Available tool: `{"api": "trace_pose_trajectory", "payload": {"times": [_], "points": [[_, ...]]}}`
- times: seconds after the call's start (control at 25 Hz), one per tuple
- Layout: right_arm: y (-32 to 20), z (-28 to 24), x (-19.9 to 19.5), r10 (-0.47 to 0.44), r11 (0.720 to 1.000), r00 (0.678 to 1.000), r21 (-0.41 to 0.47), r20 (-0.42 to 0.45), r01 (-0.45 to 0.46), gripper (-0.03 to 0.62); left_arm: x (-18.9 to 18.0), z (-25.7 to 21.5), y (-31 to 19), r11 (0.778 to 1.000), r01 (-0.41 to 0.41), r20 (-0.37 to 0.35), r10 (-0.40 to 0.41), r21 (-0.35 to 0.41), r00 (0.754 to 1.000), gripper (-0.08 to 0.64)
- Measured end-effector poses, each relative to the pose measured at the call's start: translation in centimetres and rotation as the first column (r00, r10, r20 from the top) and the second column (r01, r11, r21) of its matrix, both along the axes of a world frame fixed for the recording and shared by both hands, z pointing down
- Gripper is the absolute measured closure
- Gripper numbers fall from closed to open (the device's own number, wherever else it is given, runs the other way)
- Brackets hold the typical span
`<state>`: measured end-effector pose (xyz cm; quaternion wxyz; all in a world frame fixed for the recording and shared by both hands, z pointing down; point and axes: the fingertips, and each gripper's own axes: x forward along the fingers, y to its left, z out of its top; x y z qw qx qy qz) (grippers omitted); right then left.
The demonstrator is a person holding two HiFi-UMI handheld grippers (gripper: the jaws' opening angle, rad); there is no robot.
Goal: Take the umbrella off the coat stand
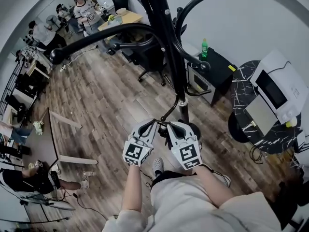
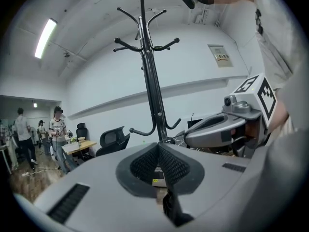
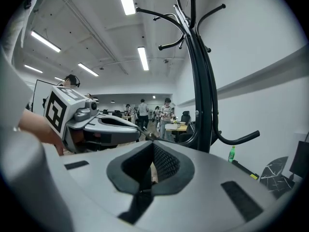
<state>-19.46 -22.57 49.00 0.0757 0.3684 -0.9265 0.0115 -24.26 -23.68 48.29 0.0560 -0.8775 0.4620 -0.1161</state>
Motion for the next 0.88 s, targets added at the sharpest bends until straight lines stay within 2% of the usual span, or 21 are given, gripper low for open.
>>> {"api": "trace_pose_trajectory", "payload": {"times": [0.24, 0.6, 0.88], "points": [[1.6, 1.1, 1.1, -0.031, 0.999, 1.000, -0.011, -0.001, 0.031, 0.584, 0.5, 1.6, 1.8, 0.997, 0.075, 0.048, -0.074, -0.004, 0.996, 0.538], [2.3, 3.8, 4.9, -0.025, 0.997, 1.000, -0.079, 0.008, 0.026, 0.583, 4.3, 3.5, 3.9, 0.995, 0.097, 0.012, -0.097, -0.027, 0.995, 0.537], [1.7, 5.0, 7.7, 0.027, 0.994, 1.000, -0.104, 0.004, -0.026, 0.583, 7.2, 5.4, 3.8, 0.987, 0.128, -0.034, -0.132, -0.097, 0.991, 0.537]]}}
